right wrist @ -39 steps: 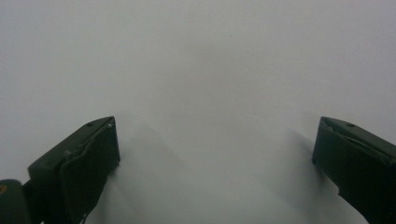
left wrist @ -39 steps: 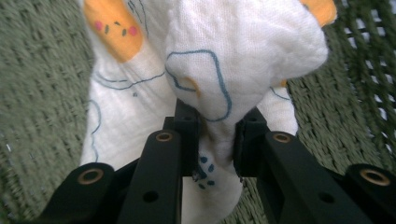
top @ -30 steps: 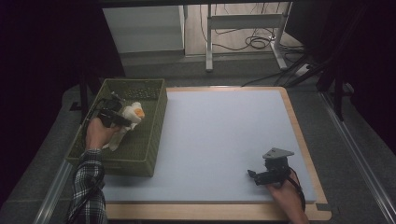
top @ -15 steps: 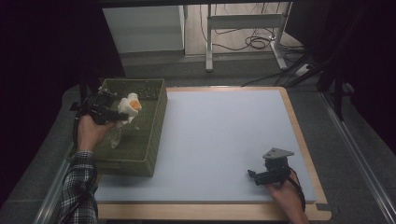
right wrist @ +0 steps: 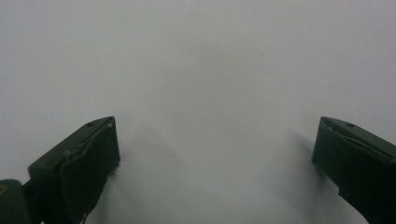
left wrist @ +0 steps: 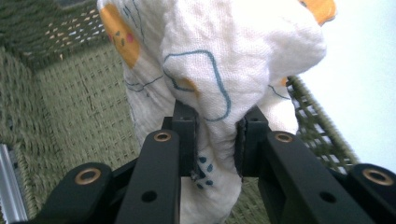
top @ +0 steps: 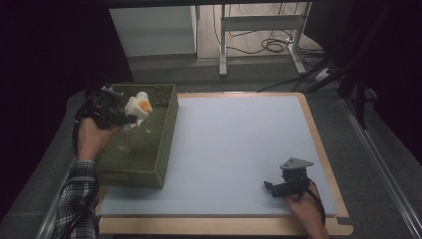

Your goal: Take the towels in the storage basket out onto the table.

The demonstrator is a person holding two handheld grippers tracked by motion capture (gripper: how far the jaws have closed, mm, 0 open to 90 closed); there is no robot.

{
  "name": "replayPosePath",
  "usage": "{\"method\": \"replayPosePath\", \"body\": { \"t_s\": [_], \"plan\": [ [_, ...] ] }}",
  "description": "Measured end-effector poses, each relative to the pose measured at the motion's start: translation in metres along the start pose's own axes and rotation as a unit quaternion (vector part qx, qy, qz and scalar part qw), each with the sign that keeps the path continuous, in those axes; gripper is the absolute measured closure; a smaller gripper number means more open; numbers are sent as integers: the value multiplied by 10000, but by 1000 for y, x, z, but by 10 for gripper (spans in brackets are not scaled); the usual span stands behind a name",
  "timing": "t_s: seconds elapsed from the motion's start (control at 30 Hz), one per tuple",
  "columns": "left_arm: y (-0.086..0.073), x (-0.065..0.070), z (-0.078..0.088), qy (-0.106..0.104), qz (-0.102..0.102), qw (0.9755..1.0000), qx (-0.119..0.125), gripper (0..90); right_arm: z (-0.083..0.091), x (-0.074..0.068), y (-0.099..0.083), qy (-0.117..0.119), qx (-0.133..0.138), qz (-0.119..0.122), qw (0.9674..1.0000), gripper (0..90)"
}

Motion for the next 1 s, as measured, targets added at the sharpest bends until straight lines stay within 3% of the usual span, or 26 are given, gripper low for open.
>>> {"method": "replayPosePath", "body": {
  "t_s": [0.33, 0.5, 1.0],
  "plan": [
    [17, 18, 9, -31, -305, 9995, -26, 744, 0, 0, 0, 2, 0, -4, 10000, 8],
    [29, 32, 12, -48, -552, 9984, -114, 740, 0, 0, 0, 2, 0, -3, 10000, 8],
    [57, 61, 18, -198, -839, 9962, -133, 740, 0, 0, 0, 3, 0, -9, 10000, 8]
  ]
}}
Point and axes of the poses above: each handheld gripper's, and its own axes: z roughly backward along the jaws, y roughly out of its top, x roughly to its right, the point moved 8 cm from there along -z, roughly forward along the jaws, and after that the axes turned 10 degrees about x, right-handed, at the moved point
